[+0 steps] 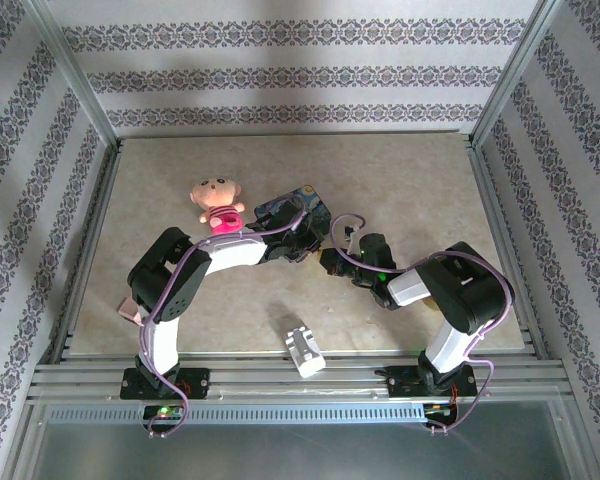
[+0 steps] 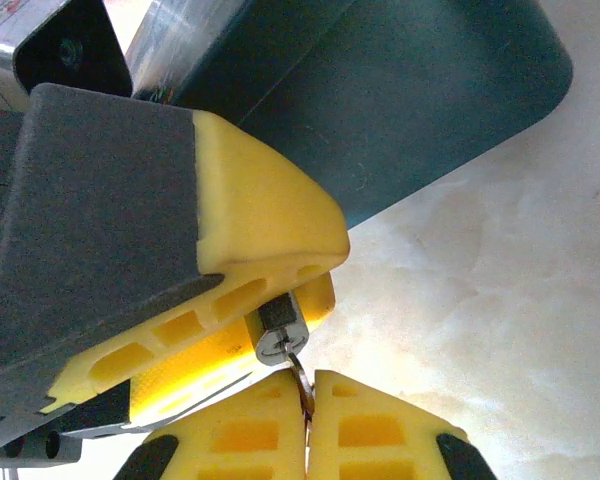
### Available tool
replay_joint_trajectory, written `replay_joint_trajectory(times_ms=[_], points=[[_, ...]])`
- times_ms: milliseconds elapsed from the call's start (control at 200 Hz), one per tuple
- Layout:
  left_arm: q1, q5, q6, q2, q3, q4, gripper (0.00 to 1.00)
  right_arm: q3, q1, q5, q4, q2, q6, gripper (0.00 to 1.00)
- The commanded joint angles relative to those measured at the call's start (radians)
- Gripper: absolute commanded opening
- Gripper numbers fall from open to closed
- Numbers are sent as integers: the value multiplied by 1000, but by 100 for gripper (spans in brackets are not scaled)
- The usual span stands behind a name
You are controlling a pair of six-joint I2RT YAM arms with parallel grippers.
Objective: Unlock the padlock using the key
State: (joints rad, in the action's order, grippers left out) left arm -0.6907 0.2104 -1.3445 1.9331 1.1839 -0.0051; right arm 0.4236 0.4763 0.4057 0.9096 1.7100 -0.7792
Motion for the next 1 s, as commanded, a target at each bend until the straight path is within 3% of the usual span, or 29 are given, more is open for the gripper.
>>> replay_joint_trajectory(times_ms=[0, 994], points=[[-32, 177, -48, 15, -12, 10, 0, 45, -17, 12, 69, -25, 28, 0], [-41, 196, -50, 20, -13, 5, 0, 129, -84, 95, -51, -26, 80, 2]])
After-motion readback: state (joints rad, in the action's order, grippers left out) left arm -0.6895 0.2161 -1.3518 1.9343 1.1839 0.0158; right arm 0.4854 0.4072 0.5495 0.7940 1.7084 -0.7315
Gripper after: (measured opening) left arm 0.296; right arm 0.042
